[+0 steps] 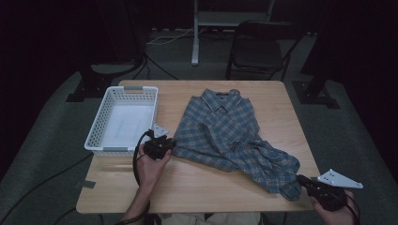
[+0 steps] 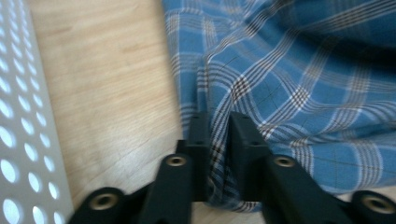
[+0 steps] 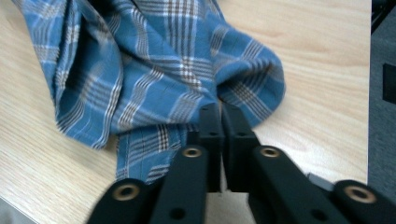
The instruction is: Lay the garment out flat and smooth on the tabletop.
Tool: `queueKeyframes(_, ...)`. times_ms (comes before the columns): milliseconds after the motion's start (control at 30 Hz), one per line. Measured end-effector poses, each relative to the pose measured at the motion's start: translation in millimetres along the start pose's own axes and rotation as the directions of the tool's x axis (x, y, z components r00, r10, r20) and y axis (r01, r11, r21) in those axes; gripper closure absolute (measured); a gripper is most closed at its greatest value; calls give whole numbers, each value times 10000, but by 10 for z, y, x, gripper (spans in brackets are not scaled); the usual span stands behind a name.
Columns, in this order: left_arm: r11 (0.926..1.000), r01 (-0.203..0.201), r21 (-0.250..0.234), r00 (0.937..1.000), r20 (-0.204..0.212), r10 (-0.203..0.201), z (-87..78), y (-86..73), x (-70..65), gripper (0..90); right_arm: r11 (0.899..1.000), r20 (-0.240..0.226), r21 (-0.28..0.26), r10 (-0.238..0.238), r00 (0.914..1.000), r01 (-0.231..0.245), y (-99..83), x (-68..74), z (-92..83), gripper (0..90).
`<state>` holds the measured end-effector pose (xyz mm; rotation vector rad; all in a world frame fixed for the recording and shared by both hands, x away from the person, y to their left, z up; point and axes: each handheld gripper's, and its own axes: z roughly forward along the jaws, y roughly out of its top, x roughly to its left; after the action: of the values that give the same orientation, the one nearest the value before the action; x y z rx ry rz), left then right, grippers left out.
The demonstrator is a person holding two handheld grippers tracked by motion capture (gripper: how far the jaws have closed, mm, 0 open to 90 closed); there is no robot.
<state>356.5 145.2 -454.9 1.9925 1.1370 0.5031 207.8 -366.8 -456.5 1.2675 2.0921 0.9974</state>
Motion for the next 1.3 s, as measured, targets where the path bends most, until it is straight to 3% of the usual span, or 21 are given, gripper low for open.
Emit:
queueKeyframes(133,9988,-155,-454,9993,338,171,-76,25,-51,649,9988,-8,-466,177,9998,-177,52,-27,-63,755)
queueKeyframes(267,9963,-246,-819,9975,642,299,-131,48,-114,589,9978,120,-624,234,9997,-226,78,-38,-91,727)
queueKeyframes(467,9907,-529,-1253,9961,640,613,-234,103,-202,540,9972,186,-666,353,9992,-340,75,-51,-65,692)
queueKeyframes(700,9859,-586,-1569,9968,451,665,-314,126,-228,510,9970,182,-669,397,9990,-384,59,-51,-42,674)
queueKeyframes(767,9844,-654,-1633,9953,597,760,-319,128,-257,506,9971,170,-645,423,9990,-411,58,-52,-36,671)
queueKeyframes(900,9799,-1036,-1703,9865,1079,1230,-295,160,-385,500,9975,147,-595,392,9991,-382,60,-48,-14,665)
queueKeyframes(1100,9691,-1790,-1695,9668,1524,2053,-195,242,-640,489,9977,100,-563,374,9993,-367,70,-35,15,661)
queueKeyframes(1300,9596,-2220,-1727,9482,1911,2537,-104,315,-859,482,9978,52,-547,371,9993,-368,67,-34,22,659)
